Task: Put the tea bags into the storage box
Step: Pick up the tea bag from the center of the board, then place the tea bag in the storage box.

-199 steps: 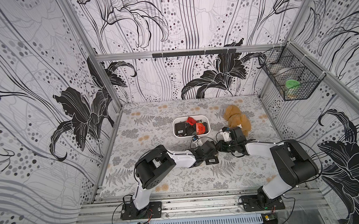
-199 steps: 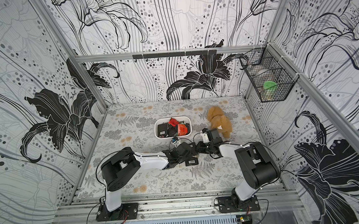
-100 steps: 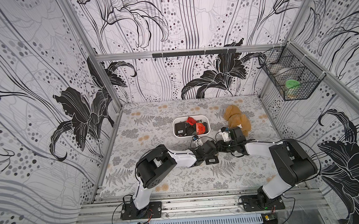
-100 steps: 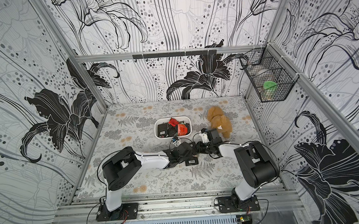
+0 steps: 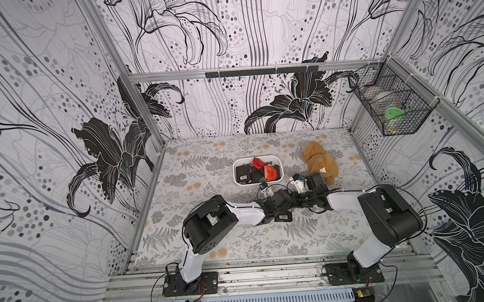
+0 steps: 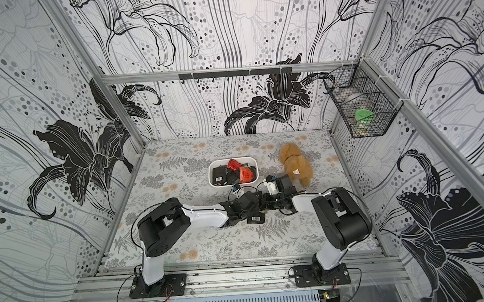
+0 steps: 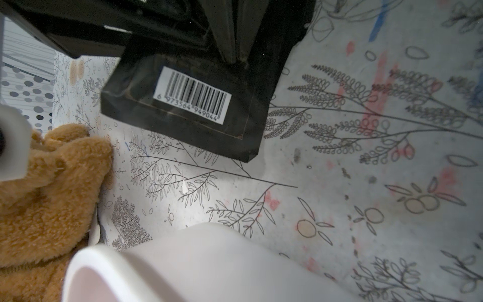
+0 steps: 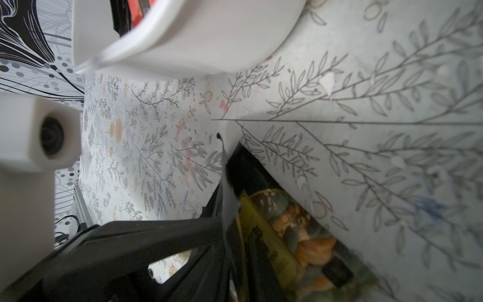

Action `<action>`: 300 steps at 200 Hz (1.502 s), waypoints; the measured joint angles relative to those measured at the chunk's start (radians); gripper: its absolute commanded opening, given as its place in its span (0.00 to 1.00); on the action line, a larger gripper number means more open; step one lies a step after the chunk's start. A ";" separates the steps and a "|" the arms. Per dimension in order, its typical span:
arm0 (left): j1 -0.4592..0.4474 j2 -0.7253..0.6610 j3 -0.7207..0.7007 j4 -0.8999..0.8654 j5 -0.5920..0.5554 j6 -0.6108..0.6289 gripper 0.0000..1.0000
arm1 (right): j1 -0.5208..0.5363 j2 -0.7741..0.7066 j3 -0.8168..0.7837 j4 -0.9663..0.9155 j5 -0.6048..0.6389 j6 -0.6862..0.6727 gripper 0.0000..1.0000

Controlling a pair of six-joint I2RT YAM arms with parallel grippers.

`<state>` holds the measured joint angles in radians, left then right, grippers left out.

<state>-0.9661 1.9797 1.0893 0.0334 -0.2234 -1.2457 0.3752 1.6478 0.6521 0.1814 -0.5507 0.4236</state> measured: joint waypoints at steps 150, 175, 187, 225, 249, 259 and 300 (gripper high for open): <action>0.000 -0.727 -0.480 -0.187 -0.304 -0.063 0.60 | 0.121 -0.302 -0.097 0.045 0.114 -0.043 0.00; 0.000 -0.900 -0.616 -0.228 -0.369 -0.116 0.70 | 0.126 -0.419 -0.087 -0.009 0.188 -0.025 0.00; 0.000 -0.975 -0.679 -0.227 -0.386 -0.133 0.72 | 0.127 -0.460 -0.053 -0.060 0.233 -0.006 0.00; 0.000 -1.116 -0.840 -0.209 -0.403 -0.164 0.73 | 0.128 -0.442 0.166 -0.146 0.304 0.066 0.00; 0.000 -1.167 -0.886 -0.207 -0.405 -0.172 0.74 | 0.151 -0.294 0.374 -0.188 0.310 0.073 0.00; 0.000 -1.183 -0.896 -0.206 -0.404 -0.171 0.74 | 0.171 -0.205 0.475 -0.211 0.318 0.068 0.00; 0.000 -1.221 -0.912 -0.223 -0.405 -0.172 0.75 | 0.240 0.170 0.826 -0.331 0.351 0.021 0.00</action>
<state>-0.9661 0.7582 0.1768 -0.1894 -0.6281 -1.4178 0.6151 1.8175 1.4784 -0.1497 -0.1997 0.4450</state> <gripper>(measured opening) 0.745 0.094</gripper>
